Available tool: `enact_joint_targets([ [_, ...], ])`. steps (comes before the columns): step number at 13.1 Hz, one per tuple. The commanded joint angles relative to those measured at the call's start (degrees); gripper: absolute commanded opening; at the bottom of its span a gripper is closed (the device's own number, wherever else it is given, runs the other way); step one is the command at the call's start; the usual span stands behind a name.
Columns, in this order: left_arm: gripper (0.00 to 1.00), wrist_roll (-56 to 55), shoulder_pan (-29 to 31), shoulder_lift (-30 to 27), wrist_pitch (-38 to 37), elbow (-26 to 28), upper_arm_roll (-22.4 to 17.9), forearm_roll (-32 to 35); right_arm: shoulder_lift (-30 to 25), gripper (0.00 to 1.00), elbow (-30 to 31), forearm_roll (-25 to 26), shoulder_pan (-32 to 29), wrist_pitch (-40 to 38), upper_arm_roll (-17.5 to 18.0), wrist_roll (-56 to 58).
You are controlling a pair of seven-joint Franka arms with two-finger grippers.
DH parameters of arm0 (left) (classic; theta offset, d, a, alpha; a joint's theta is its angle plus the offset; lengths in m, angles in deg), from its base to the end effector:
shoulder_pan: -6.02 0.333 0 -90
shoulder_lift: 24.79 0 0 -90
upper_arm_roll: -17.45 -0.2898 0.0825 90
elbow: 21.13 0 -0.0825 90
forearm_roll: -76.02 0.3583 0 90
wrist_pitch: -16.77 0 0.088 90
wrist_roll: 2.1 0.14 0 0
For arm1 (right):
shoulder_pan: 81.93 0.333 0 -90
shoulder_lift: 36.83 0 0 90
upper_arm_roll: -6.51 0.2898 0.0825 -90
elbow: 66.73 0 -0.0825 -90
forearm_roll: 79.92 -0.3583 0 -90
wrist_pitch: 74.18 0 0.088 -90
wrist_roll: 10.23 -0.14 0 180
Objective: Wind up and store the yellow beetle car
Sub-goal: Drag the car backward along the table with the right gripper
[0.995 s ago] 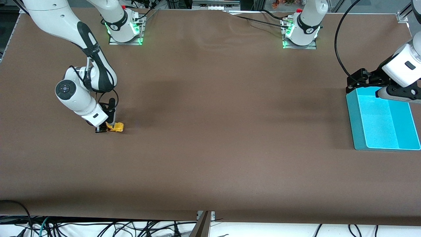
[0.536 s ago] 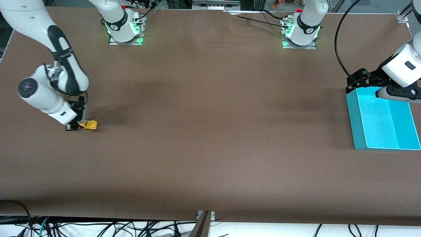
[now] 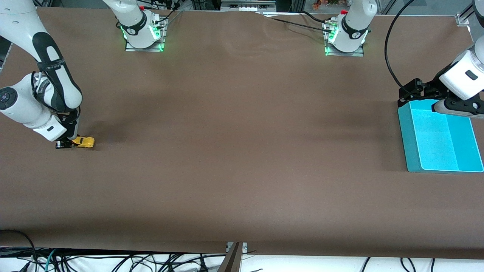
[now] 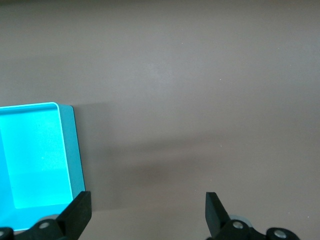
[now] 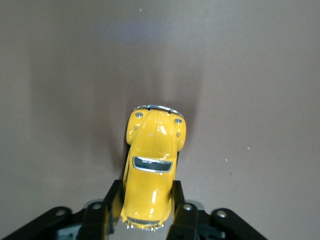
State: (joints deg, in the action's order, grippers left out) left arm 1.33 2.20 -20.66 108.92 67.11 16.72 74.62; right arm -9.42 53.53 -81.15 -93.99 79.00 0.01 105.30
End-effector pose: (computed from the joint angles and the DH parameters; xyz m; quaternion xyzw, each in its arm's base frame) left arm 0.5510 -0.0333 0.5434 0.9983 -0.0564 -0.0019 0.0118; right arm 0.5393 -0.1831 0.1645 0.6631 0.7466 0.0006 0.0538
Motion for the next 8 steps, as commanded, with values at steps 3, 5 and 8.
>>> enact_joint_targets([
  [3, 1.0, 0.3, 0.1, 0.7, -1.3, -1.8, -0.1, -1.0, 4.2, 1.0, -8.2, -1.8, -0.6, -6.2, 2.2, 1.0],
  [5, 1.0, 0.3, 0.1, 0.7, -1.3, -1.8, -0.1, -1.0, 4.2, 1.0, -10.6, -1.9, -0.6, -9.2, 2.8, 0.9],
  [8, 1.0, 0.3, 0.1, 0.7, -1.3, -1.8, -0.1, -1.0, 4.1, 1.0, -12.4, -2.7, -0.4, -11.3, 3.0, 0.7],
])
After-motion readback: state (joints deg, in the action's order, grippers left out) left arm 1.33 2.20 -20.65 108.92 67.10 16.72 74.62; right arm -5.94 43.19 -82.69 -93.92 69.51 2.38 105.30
